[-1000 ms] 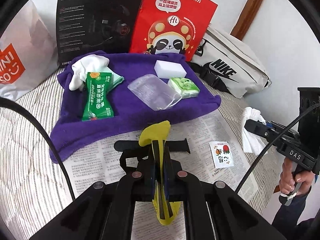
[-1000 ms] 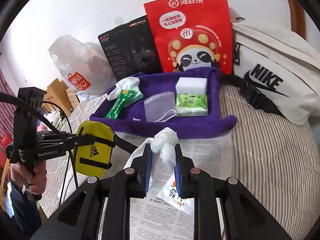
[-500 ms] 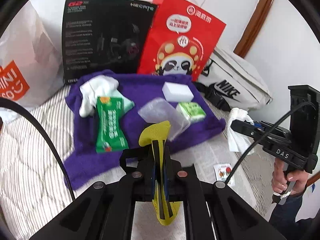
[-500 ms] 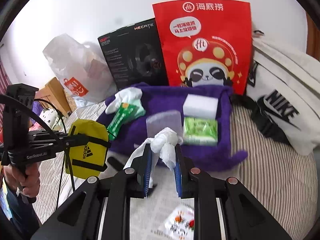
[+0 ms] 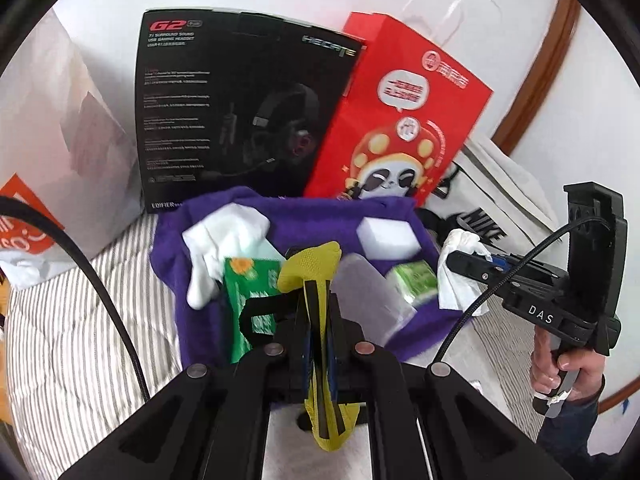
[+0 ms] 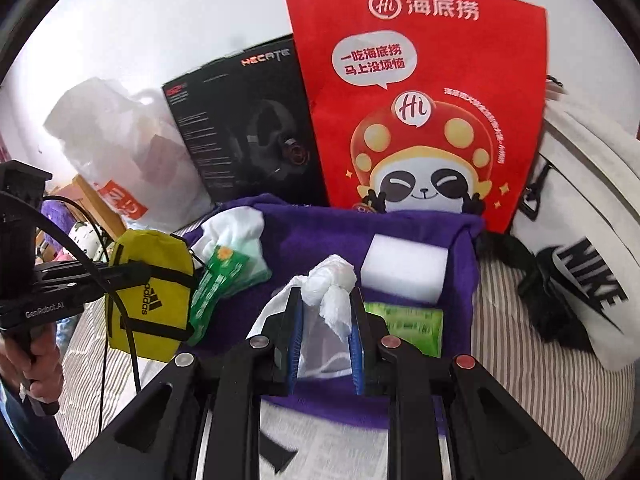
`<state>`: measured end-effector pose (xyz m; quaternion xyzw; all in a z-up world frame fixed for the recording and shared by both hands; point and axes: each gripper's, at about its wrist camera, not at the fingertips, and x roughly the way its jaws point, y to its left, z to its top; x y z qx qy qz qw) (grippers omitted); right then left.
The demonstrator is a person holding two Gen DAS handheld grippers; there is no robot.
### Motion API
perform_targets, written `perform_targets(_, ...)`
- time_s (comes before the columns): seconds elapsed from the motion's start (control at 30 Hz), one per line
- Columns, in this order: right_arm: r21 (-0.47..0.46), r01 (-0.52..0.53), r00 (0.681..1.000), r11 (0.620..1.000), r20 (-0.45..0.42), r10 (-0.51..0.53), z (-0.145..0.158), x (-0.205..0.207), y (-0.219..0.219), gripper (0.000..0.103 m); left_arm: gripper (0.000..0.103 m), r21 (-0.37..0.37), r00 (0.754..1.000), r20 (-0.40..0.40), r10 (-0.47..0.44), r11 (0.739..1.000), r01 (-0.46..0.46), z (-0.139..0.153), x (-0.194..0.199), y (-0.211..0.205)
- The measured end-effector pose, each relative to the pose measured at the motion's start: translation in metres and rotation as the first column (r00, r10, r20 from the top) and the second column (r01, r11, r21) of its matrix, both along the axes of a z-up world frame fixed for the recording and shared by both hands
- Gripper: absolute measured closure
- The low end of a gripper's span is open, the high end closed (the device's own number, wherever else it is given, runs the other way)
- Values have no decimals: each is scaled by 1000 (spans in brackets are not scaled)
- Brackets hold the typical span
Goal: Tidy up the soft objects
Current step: 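Carry the cloth with the right gripper over the towel while the left carries the yellow pouch there, then open the right gripper to drop the cloth while the left lowers the yellow pouch onto the towel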
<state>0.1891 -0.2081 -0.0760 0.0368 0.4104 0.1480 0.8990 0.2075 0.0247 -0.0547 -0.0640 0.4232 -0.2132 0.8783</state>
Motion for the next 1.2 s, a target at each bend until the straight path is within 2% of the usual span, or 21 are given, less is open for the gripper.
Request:
perform_targets(0.23,-10,-9,999,1000,-39,8,-19,49,15,82,97,14,999,-8,48,999,-48,-11,29,12)
perform_targets(0.53,-55,-47,990,997,-138,39,-62,106,45,82,97,33,996,-24,89,996,-89,-21,39,34)
perform_targets(0.63,-108,-39,986,993,-164,20,-74,117,53,82,97,22,994,-37,105,994,-104,-24,43,43)
perform_targets(0.83,-112,-58,977,992,-210,33,-94,127,59,81,97,6,992,-57,108,994,-108,-32,46,49)
perform_targets(0.93,-88,-70,978,994,-201,51,-93,125,56,75,97,4,993,-56,100,995,-100,-32,46,47)
perform_targets(1.0,-84,-73,979,994,-195,55,-89,121,53,53,97,4,994,-57,98,995,-98,-33,47,46)
perform_targets(1.2,-94,-57,984,994,-175,40,-73,103,47,51,97,-4,994,-62,89,996,-89,-37,47,46)
